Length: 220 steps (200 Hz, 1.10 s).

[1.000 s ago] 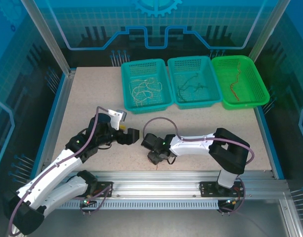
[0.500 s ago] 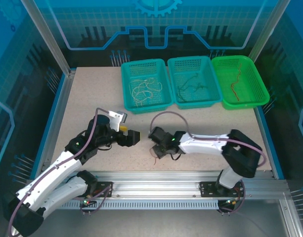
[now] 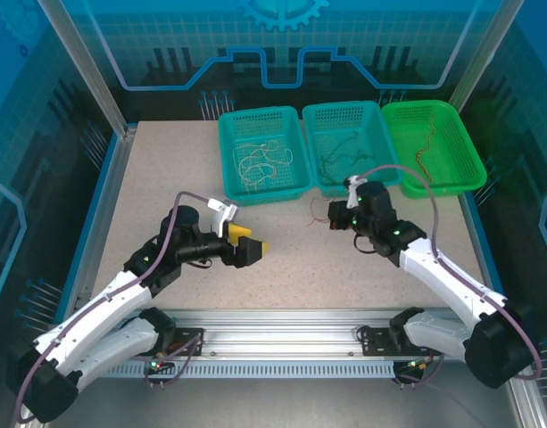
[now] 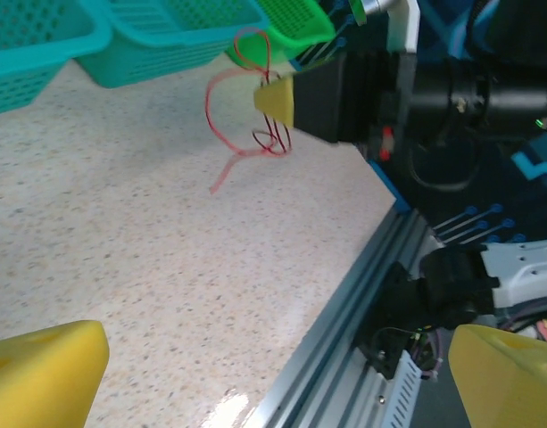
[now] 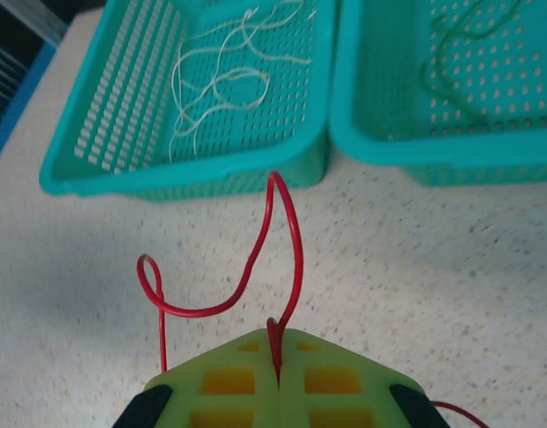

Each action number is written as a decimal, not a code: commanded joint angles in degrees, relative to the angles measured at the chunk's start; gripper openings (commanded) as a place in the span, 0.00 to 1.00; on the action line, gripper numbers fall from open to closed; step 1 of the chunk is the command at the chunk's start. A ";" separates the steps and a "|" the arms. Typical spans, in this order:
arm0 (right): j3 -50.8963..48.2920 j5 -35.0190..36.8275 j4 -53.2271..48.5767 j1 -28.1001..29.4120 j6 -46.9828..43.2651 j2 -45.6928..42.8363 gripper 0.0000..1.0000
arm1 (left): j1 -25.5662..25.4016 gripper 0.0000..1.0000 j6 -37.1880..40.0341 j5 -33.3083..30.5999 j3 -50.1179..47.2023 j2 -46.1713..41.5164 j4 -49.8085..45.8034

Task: Untangle the cables

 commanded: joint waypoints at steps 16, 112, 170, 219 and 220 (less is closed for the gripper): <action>1.31 -7.20 7.78 -12.15 3.14 -0.07 0.00 | -1.45 0.99 -0.25 3.68 -0.02 0.45 4.15; 25.69 -7.23 17.97 -41.92 17.97 33.32 0.00 | -1.91 0.99 6.08 -1.25 0.35 0.71 2.28; 39.87 -10.47 10.11 -43.28 15.67 43.55 0.55 | -2.10 0.99 6.76 -7.43 -0.53 -1.70 -0.50; 25.51 -11.66 9.53 -40.91 6.94 28.12 0.63 | -1.97 0.99 6.92 -31.77 0.11 -2.50 -4.71; 25.18 -11.65 9.42 -40.78 6.72 27.77 0.63 | -1.92 0.99 6.82 -33.11 0.19 -2.45 -5.01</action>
